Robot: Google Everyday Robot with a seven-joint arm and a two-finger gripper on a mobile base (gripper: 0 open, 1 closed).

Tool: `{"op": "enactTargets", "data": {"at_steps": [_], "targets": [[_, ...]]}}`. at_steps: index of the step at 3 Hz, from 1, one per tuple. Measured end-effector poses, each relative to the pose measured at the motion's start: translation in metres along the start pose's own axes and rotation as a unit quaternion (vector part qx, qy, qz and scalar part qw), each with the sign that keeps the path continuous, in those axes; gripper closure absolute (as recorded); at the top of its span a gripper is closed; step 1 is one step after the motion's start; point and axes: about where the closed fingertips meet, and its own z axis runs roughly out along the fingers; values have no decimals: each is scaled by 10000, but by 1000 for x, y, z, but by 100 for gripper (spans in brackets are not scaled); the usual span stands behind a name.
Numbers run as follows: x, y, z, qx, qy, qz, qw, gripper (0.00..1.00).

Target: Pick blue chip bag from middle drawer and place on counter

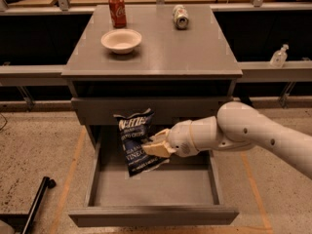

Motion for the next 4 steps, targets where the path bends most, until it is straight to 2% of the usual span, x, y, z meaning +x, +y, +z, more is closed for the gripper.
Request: {"op": "enactTargets", "data": {"at_steps": [1, 2, 3, 4], "targets": [[-36, -31, -50, 370, 235, -265, 9987, 100], [-96, -83, -120, 1032, 597, -591, 9911, 100], [-107, -86, -126, 1114, 474, -650, 9905, 100], [-105, -85, -124, 1092, 491, -640, 9907, 100]]}}
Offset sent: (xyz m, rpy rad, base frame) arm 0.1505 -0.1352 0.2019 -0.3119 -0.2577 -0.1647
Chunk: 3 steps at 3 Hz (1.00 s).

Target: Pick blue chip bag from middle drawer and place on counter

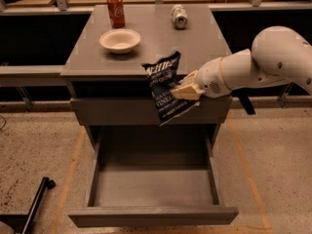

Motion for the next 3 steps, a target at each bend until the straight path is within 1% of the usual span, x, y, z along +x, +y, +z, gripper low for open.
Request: {"op": "enactTargets", "data": {"at_steps": [1, 2, 3], "targets": [[-9, -19, -9, 303, 88, -195, 9993, 100], [-21, -56, -24, 650, 267, -437, 9966, 100], [-38, -126, -44, 1175, 374, -622, 9904, 100]]}}
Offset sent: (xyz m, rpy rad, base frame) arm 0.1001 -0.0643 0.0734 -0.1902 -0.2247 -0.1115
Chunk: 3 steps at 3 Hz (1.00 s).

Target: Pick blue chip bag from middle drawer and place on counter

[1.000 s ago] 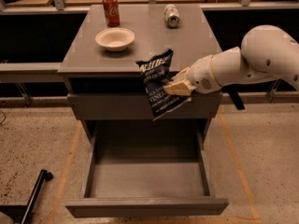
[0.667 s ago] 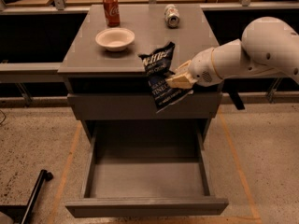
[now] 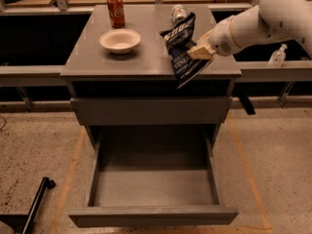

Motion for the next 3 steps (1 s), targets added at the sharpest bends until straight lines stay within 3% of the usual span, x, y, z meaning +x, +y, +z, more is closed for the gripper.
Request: {"op": "enactTargets", "data": {"at_steps": [1, 2, 3], "targets": [[-6, -53, 9, 246, 78, -61, 9996, 100], [-14, -94, 22, 471, -81, 11, 9989, 80], [-17, -115, 37, 582, -311, 108, 9978, 58]]}}
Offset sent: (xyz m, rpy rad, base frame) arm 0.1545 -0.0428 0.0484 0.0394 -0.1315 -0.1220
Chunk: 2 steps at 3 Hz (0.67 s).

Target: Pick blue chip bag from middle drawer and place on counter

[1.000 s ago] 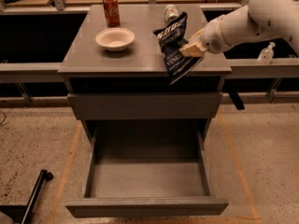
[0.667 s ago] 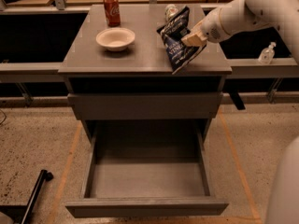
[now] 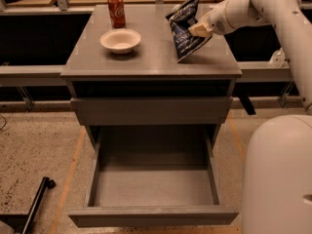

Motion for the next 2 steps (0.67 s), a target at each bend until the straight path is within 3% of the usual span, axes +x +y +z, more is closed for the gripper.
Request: {"op": "enactTargets", "data": {"at_steps": [1, 2], "targets": [[-7, 4, 4, -90, -307, 13, 9995, 35], [-8, 7, 8, -133, -323, 16, 9994, 11]]}}
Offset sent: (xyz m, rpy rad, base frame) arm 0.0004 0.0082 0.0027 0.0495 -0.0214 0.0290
